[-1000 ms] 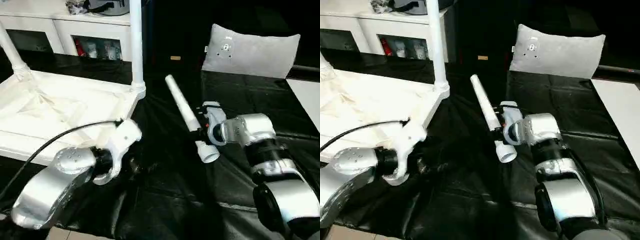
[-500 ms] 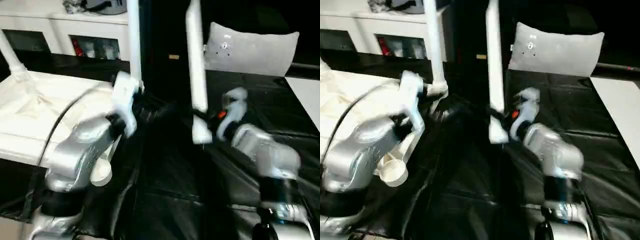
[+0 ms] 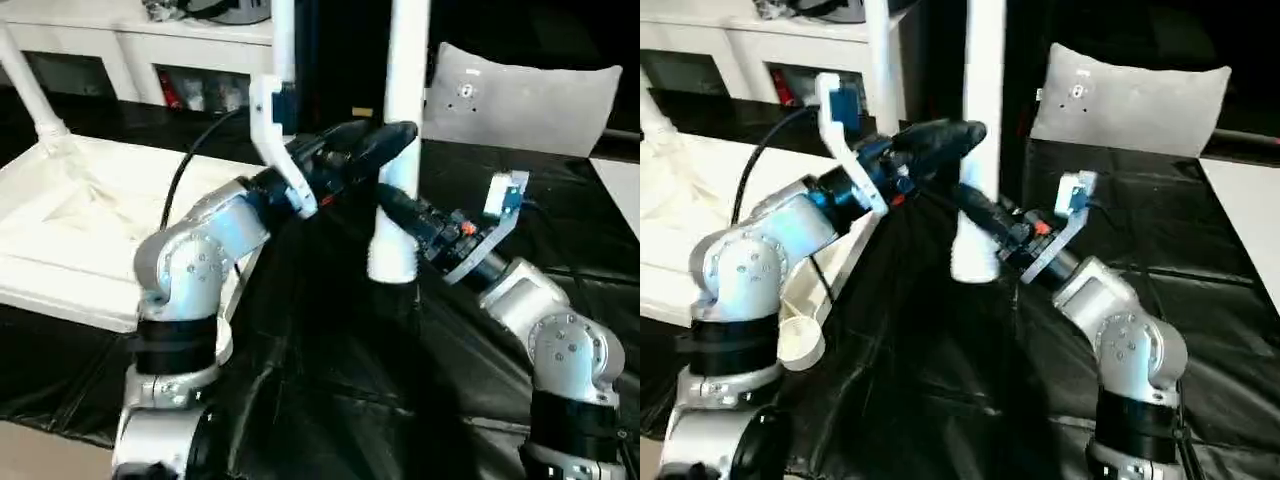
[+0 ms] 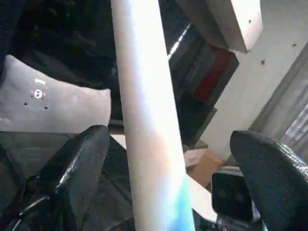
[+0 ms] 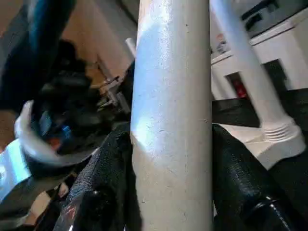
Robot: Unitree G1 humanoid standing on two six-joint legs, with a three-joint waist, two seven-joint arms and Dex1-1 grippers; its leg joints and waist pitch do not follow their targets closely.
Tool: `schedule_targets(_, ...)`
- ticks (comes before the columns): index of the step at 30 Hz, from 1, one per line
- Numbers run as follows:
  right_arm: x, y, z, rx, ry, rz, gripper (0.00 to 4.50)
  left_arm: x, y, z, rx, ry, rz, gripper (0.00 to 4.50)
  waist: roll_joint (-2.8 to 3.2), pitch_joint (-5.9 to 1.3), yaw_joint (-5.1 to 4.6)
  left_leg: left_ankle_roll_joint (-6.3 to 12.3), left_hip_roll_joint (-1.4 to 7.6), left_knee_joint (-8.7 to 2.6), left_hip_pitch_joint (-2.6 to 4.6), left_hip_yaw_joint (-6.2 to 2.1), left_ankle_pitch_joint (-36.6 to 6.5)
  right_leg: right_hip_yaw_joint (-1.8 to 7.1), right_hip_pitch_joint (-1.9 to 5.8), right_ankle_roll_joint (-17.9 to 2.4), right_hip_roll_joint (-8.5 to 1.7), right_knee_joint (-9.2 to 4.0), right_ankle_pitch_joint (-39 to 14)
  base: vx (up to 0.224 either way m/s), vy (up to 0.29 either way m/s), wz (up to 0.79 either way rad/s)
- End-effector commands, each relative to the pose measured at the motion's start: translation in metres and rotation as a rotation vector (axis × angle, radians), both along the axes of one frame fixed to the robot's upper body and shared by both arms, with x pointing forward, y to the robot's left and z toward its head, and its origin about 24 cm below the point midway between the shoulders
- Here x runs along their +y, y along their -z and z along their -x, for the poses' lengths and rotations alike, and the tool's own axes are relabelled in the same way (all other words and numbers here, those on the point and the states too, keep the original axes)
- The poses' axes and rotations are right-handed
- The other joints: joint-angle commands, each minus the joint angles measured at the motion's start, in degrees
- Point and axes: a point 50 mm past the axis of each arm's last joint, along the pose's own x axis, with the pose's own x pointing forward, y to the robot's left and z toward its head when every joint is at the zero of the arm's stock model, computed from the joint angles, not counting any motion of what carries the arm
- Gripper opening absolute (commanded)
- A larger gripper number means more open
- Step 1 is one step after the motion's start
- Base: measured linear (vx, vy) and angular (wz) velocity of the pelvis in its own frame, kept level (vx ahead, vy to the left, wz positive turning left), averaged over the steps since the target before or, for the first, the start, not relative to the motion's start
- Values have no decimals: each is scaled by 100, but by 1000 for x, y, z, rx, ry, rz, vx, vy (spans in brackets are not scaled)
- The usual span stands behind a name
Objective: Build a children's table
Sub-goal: Pick table leg
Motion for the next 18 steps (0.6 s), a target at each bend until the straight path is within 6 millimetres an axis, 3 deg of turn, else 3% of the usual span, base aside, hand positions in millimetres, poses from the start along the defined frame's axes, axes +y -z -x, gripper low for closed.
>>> schedule_targets(1, 2, -10, 5, -48, -32, -1, 189, -4, -1, -1, 7, 11, -21, 450, 18, -369, 20, 391, 259, -421, -45, -65, 171, 288, 393, -973, -525, -470, -1143, 0, 0, 0)
schedule_targets(10, 9, -6, 11, -58, -74, 57, 189, -8, -3, 5, 2, 132, 46, 432, 0, -375, 35, 349, 267, -423, -48, -65, 251, 293, 395, -1026, -536, -447, -985, 0, 0, 0)
schedule_targets(11, 10, -4, 10, -52, -68, 76, 189, -8, -2, 7, -16, 146, 33, 412, 19, -368, 34, 344, 263, -427, -57, -68, 222, 292, 399, -1017, -540, -450, -1035, 0, 0, 0)
schedule_targets(16, 11, 2, 9, -36, -46, 138, 189, -9, -1, 13, -101, 172, -30, 371, -18, -364, 15, 320, 263, -436, -55, -61, 174, 299, 399, -875, -537, -474, -1236, 0, 0, 0)
schedule_targets(18, 11, 4, 8, -32, -41, 154, 189, -9, -1, 15, -118, 182, -42, 352, 0, -365, 17, 306, 269, -440, -46, -65, 202, 298, 391, -850, -534, -462, -1208, 0, 0, 0)
